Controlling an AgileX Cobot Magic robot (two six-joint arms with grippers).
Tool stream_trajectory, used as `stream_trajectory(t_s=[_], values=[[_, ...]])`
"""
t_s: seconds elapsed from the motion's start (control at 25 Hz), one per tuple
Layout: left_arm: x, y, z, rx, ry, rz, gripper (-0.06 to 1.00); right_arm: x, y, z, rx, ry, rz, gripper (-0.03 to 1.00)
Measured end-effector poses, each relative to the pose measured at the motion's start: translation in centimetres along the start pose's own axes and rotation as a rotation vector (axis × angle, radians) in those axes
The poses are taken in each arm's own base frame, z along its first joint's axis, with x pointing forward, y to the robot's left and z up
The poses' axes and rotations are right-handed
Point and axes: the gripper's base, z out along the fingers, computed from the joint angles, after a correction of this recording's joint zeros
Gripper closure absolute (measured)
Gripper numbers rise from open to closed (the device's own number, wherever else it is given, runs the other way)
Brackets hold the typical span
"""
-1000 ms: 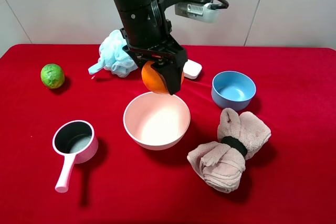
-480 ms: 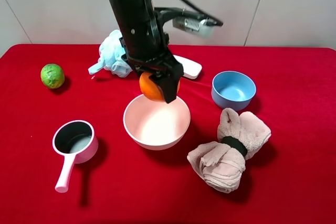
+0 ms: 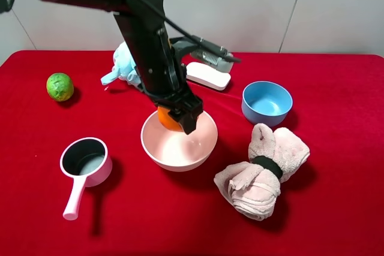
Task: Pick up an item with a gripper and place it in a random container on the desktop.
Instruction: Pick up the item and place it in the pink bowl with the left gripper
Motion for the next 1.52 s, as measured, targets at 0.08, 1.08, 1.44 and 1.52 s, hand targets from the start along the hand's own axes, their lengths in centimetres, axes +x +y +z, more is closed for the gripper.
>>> stream_trajectory(t_s=[0.08,1.08,1.44,1.52], values=[[0.16,0.10,0.50,-0.007,-0.017,-0.004,0.21,0.00,0.00,0.00,0.000,0.000,0.000,0.27],[0.32,0.26,1.21,-0.021,-0.053,-0.008,0.08,0.00,0.00,0.00,0.000,0.000,0.000,0.27],[0.32,0.26,1.21,-0.021,-0.053,-0.008,0.01,0.00,0.00,0.00,0.000,0.000,0.000,0.27],[0.32,0.26,1.21,-0.021,-0.053,-0.008,0.01,0.00,0.00,0.00,0.000,0.000,0.000,0.27]])
